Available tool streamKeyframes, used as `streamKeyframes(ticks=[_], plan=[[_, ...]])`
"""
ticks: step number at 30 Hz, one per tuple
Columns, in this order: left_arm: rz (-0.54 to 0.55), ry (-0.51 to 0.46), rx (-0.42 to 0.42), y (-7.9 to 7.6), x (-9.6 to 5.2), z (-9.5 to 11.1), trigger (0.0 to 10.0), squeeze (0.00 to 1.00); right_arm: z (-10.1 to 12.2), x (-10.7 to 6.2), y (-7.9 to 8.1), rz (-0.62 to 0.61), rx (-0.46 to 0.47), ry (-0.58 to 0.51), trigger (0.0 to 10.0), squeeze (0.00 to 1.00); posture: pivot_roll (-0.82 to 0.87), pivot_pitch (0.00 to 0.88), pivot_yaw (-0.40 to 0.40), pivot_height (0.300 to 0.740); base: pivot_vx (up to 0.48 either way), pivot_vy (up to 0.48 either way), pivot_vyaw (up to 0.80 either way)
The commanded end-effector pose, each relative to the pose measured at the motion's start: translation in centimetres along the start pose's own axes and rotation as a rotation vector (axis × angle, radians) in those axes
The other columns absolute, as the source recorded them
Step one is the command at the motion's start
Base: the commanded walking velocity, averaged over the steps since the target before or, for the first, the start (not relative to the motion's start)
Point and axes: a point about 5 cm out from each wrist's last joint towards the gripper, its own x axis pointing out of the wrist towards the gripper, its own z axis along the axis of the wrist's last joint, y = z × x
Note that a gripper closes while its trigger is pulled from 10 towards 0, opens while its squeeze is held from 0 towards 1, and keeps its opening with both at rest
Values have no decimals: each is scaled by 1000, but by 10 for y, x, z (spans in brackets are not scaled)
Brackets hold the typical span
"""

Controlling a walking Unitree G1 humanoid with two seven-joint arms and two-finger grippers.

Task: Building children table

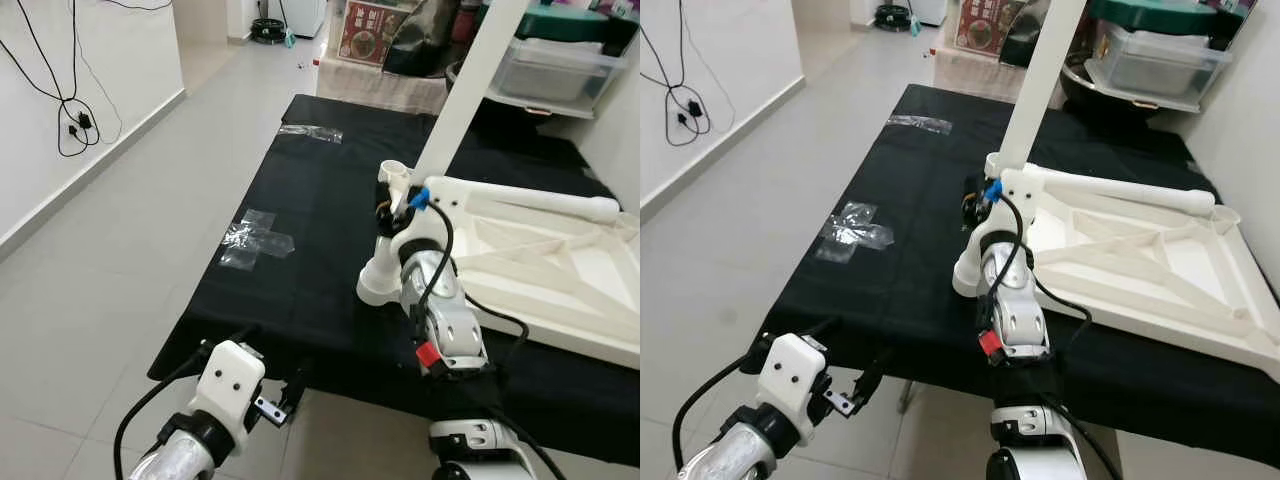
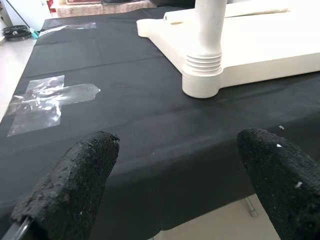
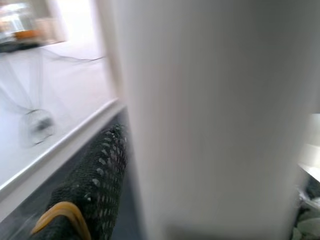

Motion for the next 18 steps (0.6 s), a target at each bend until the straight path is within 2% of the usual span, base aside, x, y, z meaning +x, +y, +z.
streamKeyframes(ticks=[1,2,3,4,7,8,9,11,12,14,18], plan=[[-5,9,-7,-2,1,-3,10000,0,-1,2,-3,190,63,24,10000,0,125,69,-124,740,0,0,0],[-5,9,-7,-2,2,-3,10000,0,-2,4,-8,269,55,53,10000,0,125,69,-124,740,0,0,0],[-5,9,-7,-2,2,-3,10000,0,-2,4,-8,269,55,53,10000,0,125,69,-124,740,0,0,0],[-4,8,-7,-2,2,-3,10000,0,-1,7,-12,361,48,90,10000,0,129,70,-128,740,0,0,0],[-4,7,-6,-2,2,-3,10000,0,0,9,-14,397,53,101,10000,0,129,70,-128,740,0,0,0],[-4,6,-5,-2,3,-3,10000,0,2,11,-10,485,63,118,10000,0,134,71,-130,740,0,0,0],[-4,6,-5,-2,3,-3,10000,0,2,11,-10,485,63,118,10000,0,134,71,-130,740,0,0,0],[-4,5,-2,-2,3,-3,10000,0,7,13,-4,670,73,160,10000,0,140,73,-132,740,0,0,0],[-4,5,-2,-2,3,-3,10000,0,7,13,-4,670,73,160,10000,0,140,73,-132,740,0,0,0],[-4,4,-1,-2,2,-2,10000,0,10,18,-2,777,73,189,10000,0,146,75,-134,740,0,0,0],[-4,4,-2,-3,1,-1,10000,0,13,21,1,864,72,205,10000,0,160,86,-138,740,0,0,0]])
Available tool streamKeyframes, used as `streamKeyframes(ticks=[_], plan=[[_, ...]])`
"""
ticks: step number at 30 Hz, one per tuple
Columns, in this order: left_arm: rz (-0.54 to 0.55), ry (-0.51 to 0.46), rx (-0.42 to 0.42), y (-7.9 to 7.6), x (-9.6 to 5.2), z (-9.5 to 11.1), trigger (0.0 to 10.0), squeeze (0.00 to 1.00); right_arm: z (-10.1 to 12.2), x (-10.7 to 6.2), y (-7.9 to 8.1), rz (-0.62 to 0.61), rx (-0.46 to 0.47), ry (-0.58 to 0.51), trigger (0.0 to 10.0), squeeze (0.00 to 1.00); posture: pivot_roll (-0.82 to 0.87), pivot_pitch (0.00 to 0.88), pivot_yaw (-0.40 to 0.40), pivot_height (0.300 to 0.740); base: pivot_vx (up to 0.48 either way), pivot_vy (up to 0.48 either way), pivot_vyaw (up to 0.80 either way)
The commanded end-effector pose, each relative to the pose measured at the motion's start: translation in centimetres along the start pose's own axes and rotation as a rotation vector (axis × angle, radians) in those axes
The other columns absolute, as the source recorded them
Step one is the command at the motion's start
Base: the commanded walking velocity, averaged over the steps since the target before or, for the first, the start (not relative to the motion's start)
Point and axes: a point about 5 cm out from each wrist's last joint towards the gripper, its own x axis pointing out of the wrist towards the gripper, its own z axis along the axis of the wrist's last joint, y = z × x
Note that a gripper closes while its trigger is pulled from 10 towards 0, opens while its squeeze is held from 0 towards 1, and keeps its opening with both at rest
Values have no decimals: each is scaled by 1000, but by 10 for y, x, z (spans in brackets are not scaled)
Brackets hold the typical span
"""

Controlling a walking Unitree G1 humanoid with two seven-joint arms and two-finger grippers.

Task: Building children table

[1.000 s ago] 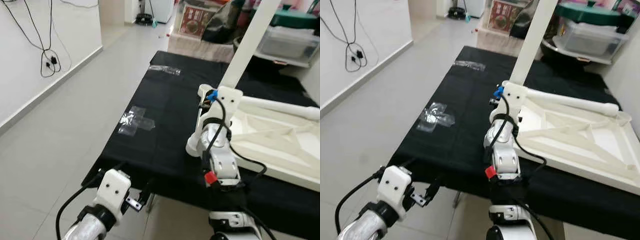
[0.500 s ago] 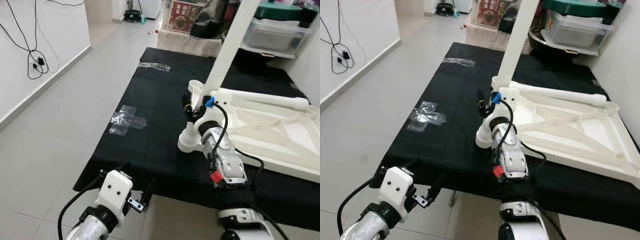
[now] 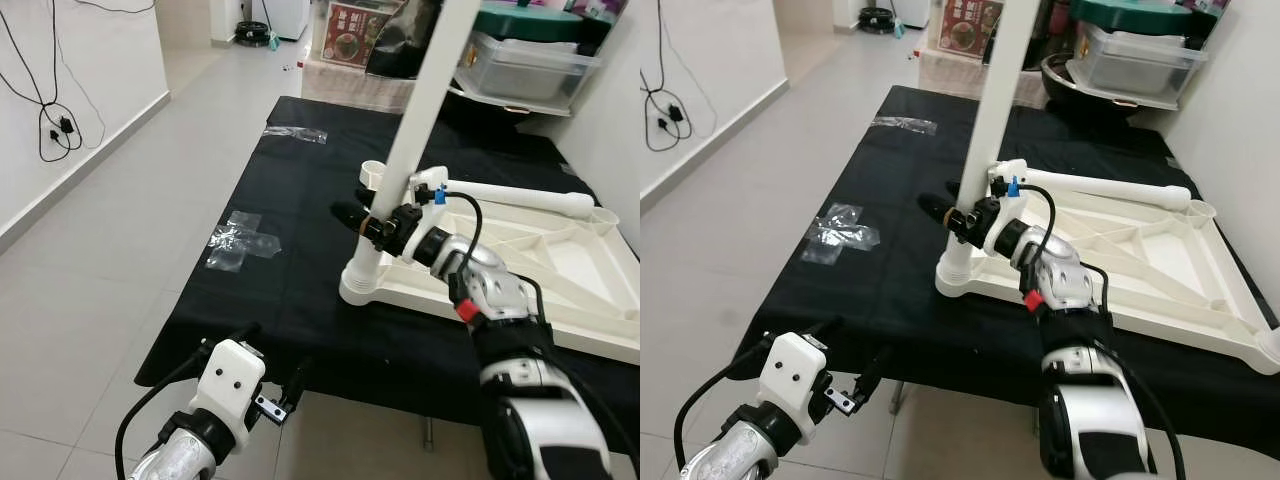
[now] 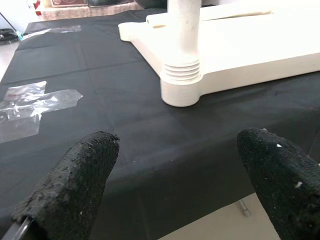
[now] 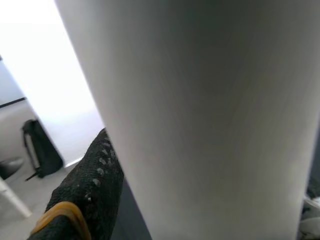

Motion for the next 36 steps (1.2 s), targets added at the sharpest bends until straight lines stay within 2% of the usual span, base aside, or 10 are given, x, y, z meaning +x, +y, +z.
streamKeyframes(ticks=[1,7,8,16,19,22,24,25,26,36], plan=[[-4,6,-7,-3,-1,-1,10000,0,0,10,9,160,11,30,10000,0,164,87,-141,740,0,0,0],[-3,7,-8,-3,-2,0,10000,0,4,14,13,250,6,35,10000,0,167,89,-143,740,0,0,0],[-2,7,-8,-3,-2,0,10000,0,6,18,14,242,-4,15,0,0,168,92,-144,740,0,0,0],[-1,9,-9,-3,-1,-1,10000,0,3,23,6,6,3,-78,0,0,157,90,-139,740,0,0,0],[-2,9,-8,-2,-1,-2,10000,0,-7,13,-9,-329,-12,-88,0,0,144,84,-135,740,0,0,0],[-2,8,-7,-2,0,-2,10000,0,-10,9,-13,-433,-14,-90,0,0,144,84,-135,740,0,0,0],[-2,9,-6,-2,0,-2,10000,0,-16,0,-18,-609,-18,-77,0,0,132,81,-128,740,0,0,0],[-2,9,-6,-1,0,-3,10000,0,-29,-23,-18,-1009,-41,-43,0,0,129,79,-126,740,0,0,0],[-3,9,-5,-1,0,-3,10000,0,-34,-34,-15,-1167,-32,-33,0,0,129,79,-126,740,0,0,0],[-5,7,1,-1,1,-2,10000,0,-45,-18,21,-1326,75,-69,0,0,141,77,-130,740,0,0,0]])
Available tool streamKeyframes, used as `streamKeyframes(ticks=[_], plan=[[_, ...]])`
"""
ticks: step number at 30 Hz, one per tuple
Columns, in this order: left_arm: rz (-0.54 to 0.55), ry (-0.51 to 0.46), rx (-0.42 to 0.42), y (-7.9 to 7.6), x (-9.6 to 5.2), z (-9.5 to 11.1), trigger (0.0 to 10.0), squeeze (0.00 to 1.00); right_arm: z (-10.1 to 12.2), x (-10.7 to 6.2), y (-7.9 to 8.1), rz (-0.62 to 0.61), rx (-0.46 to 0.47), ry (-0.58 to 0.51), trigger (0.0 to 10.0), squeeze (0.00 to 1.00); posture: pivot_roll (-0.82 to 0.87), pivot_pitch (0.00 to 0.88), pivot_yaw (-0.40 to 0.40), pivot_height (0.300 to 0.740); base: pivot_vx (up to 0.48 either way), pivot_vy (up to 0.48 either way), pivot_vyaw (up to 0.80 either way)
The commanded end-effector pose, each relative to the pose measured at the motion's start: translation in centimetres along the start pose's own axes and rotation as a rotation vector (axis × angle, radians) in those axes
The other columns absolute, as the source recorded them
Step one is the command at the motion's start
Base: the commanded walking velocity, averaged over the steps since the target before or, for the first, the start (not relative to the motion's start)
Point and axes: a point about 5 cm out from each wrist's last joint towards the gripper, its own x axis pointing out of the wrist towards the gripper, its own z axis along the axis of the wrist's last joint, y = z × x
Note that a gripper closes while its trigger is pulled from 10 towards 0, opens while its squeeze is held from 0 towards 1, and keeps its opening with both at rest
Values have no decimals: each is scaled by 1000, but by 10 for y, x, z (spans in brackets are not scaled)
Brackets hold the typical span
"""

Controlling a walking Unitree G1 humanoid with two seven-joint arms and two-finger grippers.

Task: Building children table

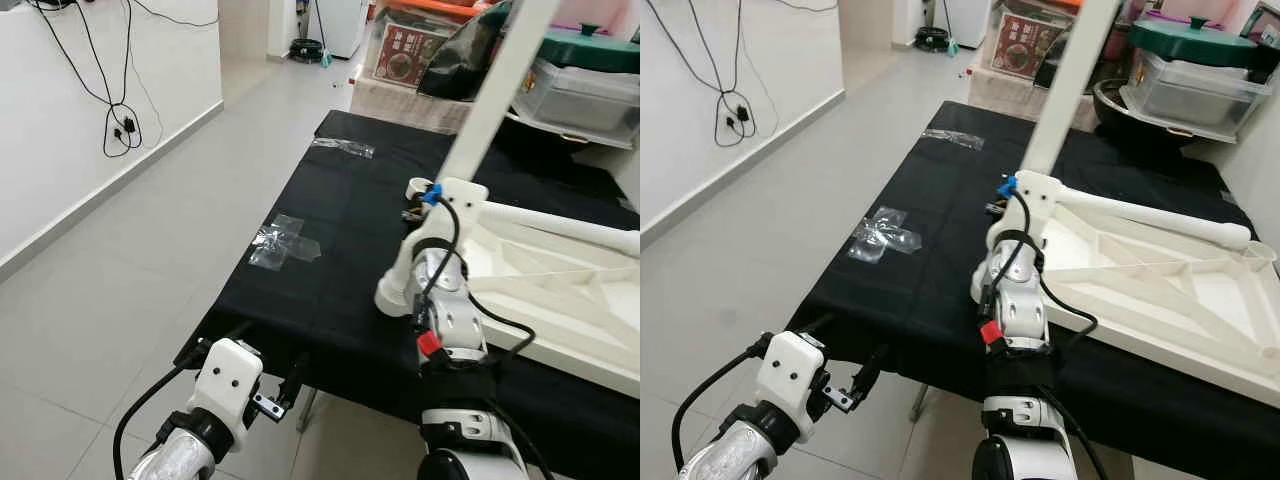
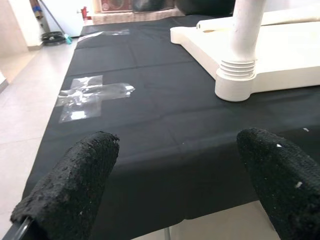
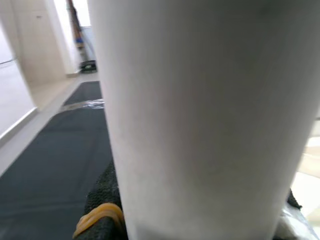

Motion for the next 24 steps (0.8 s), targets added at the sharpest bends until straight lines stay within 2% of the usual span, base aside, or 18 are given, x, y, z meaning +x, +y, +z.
streamKeyframes(ticks=[1,2,3,4,5,9,10,11,13,14,15,16,17,19,21,22,23,24], plan=[[-9,14,1,-1,0,-4,10000,0,-32,-16,17,-1,66,131,0,0,141,79,-132,740,0,0,0],[-9,14,1,-1,0,-4,10000,0,-32,-16,17,-1,66,131,0,0,141,79,-132,740,0,0,0],[-10,14,1,-2,0,-4,10000,0,-31,-19,28,40,87,127,10000,0,141,77,-131,740,0,0,0],[-10,14,1,-2,0,-4,10000,0,-31,-19,28,40,87,127,10000,0,141,77,-131,740,0,0,0],[-11,15,1,-2,0,-4,10000,0,-27,-20,37,123,115,89,10000,1000,139,77,-131,740,0,0,0],[-13,16,1,-2,1,-5,10000,0,-19,-26,41,193,134,52,10000,1000,134,74,-130,740,0,0,0],[-13,16,0,-2,1,-5,10000,0,-19,-26,39,189,136,59,10000,0,134,74,-130,740,0,0,0],[-13,16,0,-2,1,-5,10000,0,-19,-26,39,189,136,59,10000,0,134,74,-130,740,0,0,0],[-13,15,-1,-2,1,-5,10000,0,-18,-24,39,267,154,55,10000,0,135,72,-130,740,0,0,0],[-14,15,-1,-3,1,-5,10000,0,-16,-18,35,374,172,48,10000,0,134,68,-131,740,0,0,0],[-14,15,-1,-3,1,-5,10000,0,-16,-18,35,374,172,48,10000,0,134,68,-131,740,0,0,0],[-15,14,-3,-3,2,-5,10000,0,-14,-8,28,563,173,61,10000,0,129,61,-128,740,0,0,0],[-15,14,-3,-3,2,-5,10000,0,-14,-8,28,563,173,61,10000,0,129,61,-128,740,0,0,0],[-17,13,-3,-3,3,-6,10000,0,-8,2,11,932,133,104,10000,0,128,51,-129,740,0,0,0],[-17,13,-3,-3,3,-6,10000,0,-8,2,11,932,133,104,10000,0,128,51,-129,740,0,0,0],[-18,12,-4,-3,3,-7,10000,0,-6,3,5,1086,88,150,10000,0,130,49,-129,740,0,0,0],[-18,12,-4,-3,3,-7,10000,0,-6,3,5,1086,88,150,10000,0,130,49,-129,740,0,0,0],[-18,13,-3,-3,2,-7,10000,0,-3,3,2,1213,47,185,10000,0,134,45,-132,740,0,0,0]])
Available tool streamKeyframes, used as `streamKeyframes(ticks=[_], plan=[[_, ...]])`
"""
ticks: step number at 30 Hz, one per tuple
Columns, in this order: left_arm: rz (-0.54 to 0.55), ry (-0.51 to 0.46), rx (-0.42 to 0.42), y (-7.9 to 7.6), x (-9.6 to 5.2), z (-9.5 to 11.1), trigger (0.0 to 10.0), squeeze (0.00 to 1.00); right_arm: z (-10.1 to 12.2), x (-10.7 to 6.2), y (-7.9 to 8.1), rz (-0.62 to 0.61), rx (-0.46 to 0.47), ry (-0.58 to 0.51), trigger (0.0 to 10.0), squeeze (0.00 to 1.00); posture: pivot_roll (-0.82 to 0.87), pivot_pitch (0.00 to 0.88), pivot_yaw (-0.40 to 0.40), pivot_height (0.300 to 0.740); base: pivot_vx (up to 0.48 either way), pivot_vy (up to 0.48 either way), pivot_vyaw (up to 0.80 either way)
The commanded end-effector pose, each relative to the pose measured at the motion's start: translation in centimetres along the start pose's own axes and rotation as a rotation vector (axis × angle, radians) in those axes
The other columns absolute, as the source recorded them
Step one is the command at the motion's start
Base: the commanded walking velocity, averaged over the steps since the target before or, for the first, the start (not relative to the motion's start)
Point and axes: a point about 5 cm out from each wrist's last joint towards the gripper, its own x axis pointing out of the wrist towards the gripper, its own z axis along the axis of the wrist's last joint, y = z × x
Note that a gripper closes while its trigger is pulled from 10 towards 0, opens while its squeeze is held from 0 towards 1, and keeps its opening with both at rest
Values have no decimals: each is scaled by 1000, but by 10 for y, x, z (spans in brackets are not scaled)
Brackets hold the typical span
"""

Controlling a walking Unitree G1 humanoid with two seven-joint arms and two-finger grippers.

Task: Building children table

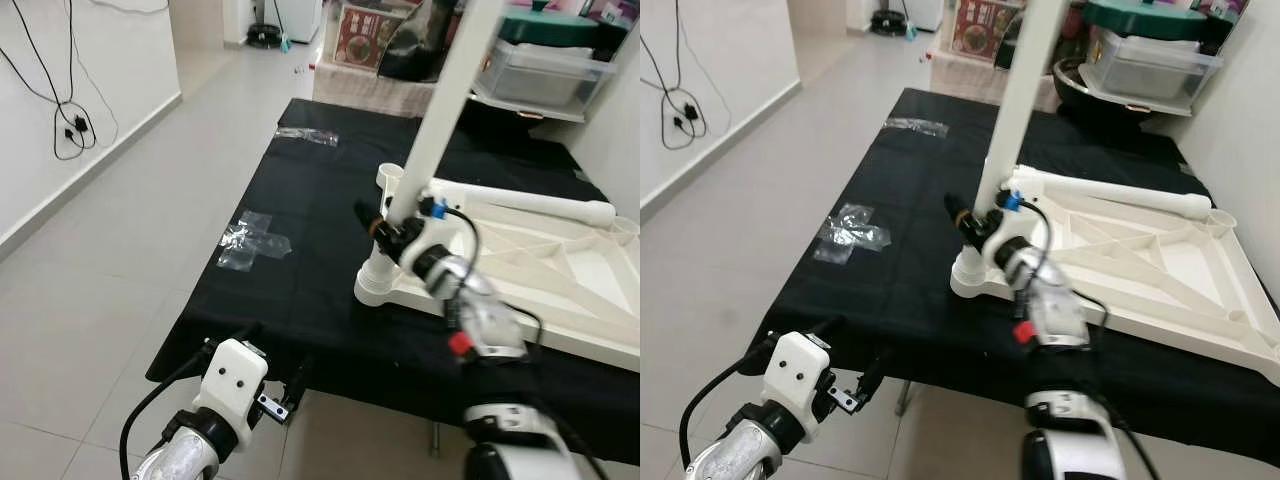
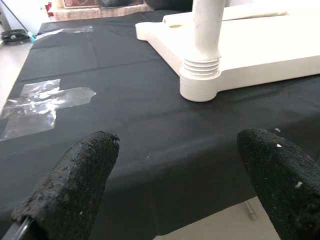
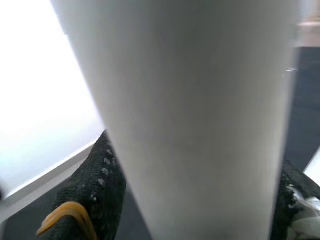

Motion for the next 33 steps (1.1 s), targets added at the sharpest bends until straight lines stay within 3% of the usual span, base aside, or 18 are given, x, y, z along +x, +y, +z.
streamKeyframes(ticks=[1,6,8,11,12,14,15,21,26,27,29,30,32,33], plan=[[-12,12,-4,-3,-1,-4,10000,0,0,6,16,310,-5,94,10000,0,140,44,-135,740,0,0,0],[-11,13,-4,-4,-1,-4,10000,0,4,6,20,460,-43,138,10000,0,146,44,-140,740,0,0,0],[-9,13,-6,-4,-1,-4,10000,0,10,13,26,571,-63,157,10000,0,154,50,-140,740,0,0,0],[-8,13,-7,-5,-2,-4,10000,0,14,18,30,624,-69,148,10000,0,157,55,-142,740,0,0,0],[-7,13,-8,-5,-2,-3,10000,0,19,23,31,664,-62,134,3255,0,159,60,-143,740,0,0,0],[-7,12,-9,-5,-2,-3,10000,0,22,26,32,687,-58,125,3255,0,161,61,-144,740,0,0,0],[-6,11,-8,-5,-2,-3,10000,0,25,28,33,704,-47,105,0,0,163,64,-147,740,0,0,0],[-4,11,-8,-5,-2,-3,10000,0,24,34,34,685,-29,65,0,0,165,69,-150,740,0,0,0],[-5,8,-5,-5,-1,-2,10000,0,11,36,36,511,-21,10,0,0,160,73,-146,740,0,0,0],[-5,7,-5,-5,-1,-2,10000,0,8,37,33,419,-6,6,0,0,150,73,-141,740,0,0,0],[-5,7,-5,-5,-1,-2,10000,0,8,37,33,419,-6,6,0,0,150,73,-141,740,0,0,0],[-5,7,-5,-4,0,-2,10000,0,6,39,27,261,-6,-5,0,0,140,72,-139,740,0,0,0],[-7,7,-4,-3,0,-3,10000,0,-6,29,3,-317,-13,-12,0,0,121,71,-134,740,0,0,0],[-7,7,-4,-3,0,-3,10000,0,-6,29,3,-317,-13,-12,0,0,121,71,-134,740,0,0,0]])
